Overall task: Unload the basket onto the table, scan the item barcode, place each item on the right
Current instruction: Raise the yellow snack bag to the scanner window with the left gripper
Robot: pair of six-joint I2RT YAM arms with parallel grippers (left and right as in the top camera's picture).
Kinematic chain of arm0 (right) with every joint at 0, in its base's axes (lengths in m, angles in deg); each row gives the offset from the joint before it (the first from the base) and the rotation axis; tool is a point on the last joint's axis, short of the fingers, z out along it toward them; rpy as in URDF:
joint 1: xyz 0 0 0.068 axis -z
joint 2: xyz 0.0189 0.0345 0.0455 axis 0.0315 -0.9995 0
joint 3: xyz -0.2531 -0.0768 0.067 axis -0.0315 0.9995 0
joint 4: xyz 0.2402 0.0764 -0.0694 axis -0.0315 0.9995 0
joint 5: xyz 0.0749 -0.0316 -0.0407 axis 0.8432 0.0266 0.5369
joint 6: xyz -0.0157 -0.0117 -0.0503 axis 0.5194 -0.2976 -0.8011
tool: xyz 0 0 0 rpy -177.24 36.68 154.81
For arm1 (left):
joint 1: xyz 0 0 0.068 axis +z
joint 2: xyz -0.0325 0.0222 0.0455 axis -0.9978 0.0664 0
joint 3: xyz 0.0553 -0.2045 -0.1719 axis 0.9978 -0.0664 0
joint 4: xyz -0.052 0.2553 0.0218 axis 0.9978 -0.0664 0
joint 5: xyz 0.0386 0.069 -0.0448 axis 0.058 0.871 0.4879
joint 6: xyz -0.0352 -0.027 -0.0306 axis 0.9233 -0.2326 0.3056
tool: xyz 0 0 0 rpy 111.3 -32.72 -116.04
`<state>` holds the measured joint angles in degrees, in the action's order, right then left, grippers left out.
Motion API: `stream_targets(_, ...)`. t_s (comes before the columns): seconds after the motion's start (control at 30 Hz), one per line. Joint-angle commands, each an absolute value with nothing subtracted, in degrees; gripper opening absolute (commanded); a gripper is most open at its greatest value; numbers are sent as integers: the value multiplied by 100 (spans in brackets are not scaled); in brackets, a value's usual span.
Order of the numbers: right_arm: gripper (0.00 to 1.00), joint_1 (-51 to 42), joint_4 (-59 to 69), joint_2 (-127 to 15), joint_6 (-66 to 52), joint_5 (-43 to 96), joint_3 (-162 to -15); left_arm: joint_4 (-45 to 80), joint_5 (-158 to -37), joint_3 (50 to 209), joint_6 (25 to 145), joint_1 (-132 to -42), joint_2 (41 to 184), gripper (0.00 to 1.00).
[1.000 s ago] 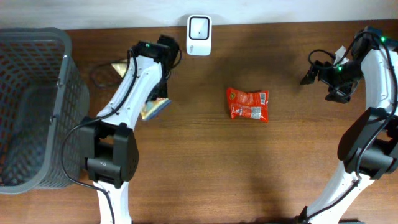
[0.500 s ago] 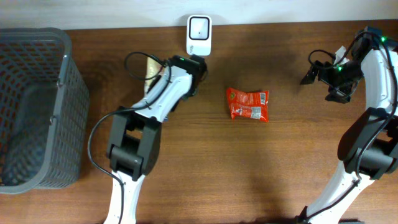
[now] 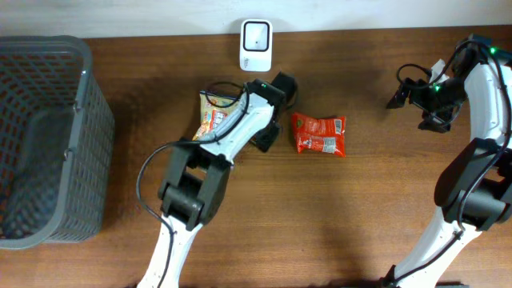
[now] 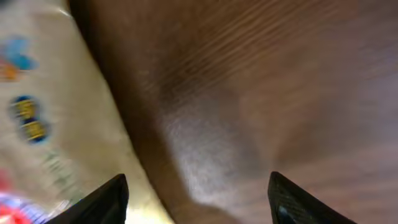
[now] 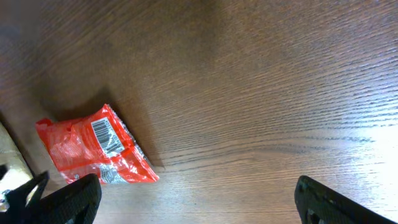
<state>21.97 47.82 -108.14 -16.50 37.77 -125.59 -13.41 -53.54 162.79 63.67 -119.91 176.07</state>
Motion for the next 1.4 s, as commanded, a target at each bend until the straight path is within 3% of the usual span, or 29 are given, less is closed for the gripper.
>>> stream_targets(0.0,99,2171,4782,-10759,-1624,3749,-12603,-1312,-5063,16349,6627,-11597,17980,66)
stream_targets(0.07,99,2171,4782,-10759,-1624,3749,-12603,-1369,-5063,16406,6623,-11523,17978,57)
stream_targets(0.2,99,2171,4782,-10759,-1624,3749,-12603,-2204,-4915,17534,6627,-11591,17978,57)
stream_targets(0.27,99,2171,4782,-10759,-1624,3749,-12603,-2383,-3752,17938,6621,-11420,17980,61)
stream_targets(0.37,99,2171,4782,-10759,-1626,3749,-12603,-2492,-4344,17571,6623,-11064,17987,56)
stream_targets(0.57,99,2171,4782,-10759,-1624,3749,-12603,-1546,-4757,16288,6618,-10981,18024,56)
stream_targets(0.83,99,2171,4782,-10759,-1624,3749,-12603,-3133,-4733,17988,6623,-10974,18000,51)
stream_targets(0.93,99,2171,4782,-10759,-1624,3749,-12603,-3474,-5468,17662,6557,-10944,18053,62)
stream_targets(1.07,99,2171,4782,-10759,-1626,3749,-12603,-3795,-4869,16836,6516,-10926,18055,79)
stream_targets(1.17,99,2171,4782,-10759,-1626,3749,-12603,-3900,-4248,16797,6603,-10926,18055,80)
stream_targets(1.37,99,2171,4782,-10759,-1624,3749,-12603,-3489,-4565,15951,6579,-10926,18055,80)
